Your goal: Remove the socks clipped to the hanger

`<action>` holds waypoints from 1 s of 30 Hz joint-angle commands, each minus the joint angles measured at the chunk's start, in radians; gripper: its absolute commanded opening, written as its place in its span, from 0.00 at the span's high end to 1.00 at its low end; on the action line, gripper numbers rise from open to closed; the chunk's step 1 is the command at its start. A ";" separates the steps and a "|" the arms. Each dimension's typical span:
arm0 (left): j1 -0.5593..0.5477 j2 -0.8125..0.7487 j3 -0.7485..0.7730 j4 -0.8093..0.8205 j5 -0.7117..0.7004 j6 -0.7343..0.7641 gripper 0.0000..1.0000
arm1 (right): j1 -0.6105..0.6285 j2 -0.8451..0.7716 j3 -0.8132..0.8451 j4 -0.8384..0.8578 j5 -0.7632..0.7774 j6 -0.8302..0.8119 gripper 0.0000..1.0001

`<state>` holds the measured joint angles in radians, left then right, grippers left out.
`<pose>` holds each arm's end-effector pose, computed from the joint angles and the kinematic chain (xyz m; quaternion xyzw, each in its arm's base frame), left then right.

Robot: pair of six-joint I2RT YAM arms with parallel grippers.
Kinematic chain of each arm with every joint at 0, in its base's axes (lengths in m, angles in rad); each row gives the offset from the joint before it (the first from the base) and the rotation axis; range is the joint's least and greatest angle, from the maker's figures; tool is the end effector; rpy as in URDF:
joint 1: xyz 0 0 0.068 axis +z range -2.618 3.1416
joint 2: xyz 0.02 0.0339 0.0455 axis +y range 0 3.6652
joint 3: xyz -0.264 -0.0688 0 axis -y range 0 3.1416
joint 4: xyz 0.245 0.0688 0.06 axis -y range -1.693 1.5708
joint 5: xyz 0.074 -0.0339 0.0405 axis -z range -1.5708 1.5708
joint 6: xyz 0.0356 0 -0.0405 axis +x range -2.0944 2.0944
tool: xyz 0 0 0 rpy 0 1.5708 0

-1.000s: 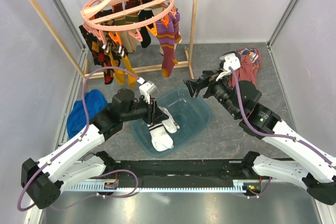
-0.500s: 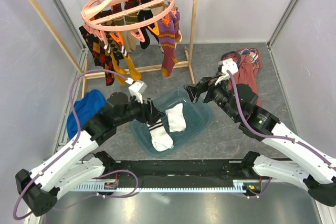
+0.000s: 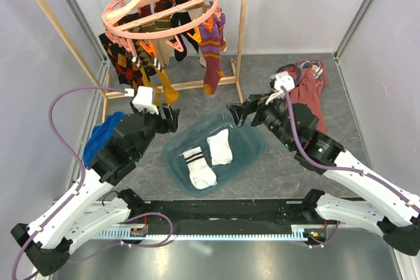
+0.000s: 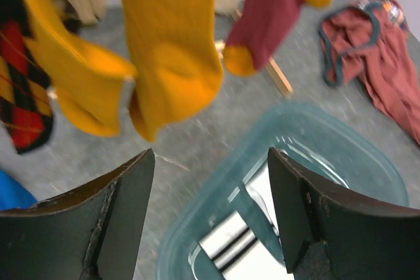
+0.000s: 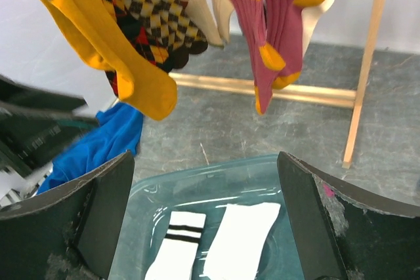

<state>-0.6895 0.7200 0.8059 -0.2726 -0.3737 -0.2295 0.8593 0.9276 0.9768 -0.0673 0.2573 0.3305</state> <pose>0.1362 -0.0954 0.3485 0.0571 0.7636 -0.1499 0.6254 0.1452 0.1545 0.3948 -0.0981 0.7065 0.3136 0.6268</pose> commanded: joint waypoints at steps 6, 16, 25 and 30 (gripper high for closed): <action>-0.002 0.102 0.209 0.128 -0.122 0.119 0.24 | -0.002 0.121 -0.015 0.190 -0.111 -0.027 0.02; -0.001 0.183 0.312 0.164 -0.223 0.185 0.26 | 0.040 0.347 0.046 0.483 -0.256 -0.100 0.04; 0.005 0.233 0.351 0.161 -0.200 0.157 0.61 | 0.099 0.565 0.157 0.656 -0.167 -0.219 0.04; 0.007 0.174 0.345 0.133 -0.076 0.121 0.83 | 0.099 0.657 0.197 0.724 -0.171 -0.231 0.03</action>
<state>-0.6865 0.9516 1.1069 -0.1509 -0.5335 -0.0822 0.9596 1.5425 1.1122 0.5365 0.0734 0.1341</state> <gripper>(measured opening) 0.223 0.968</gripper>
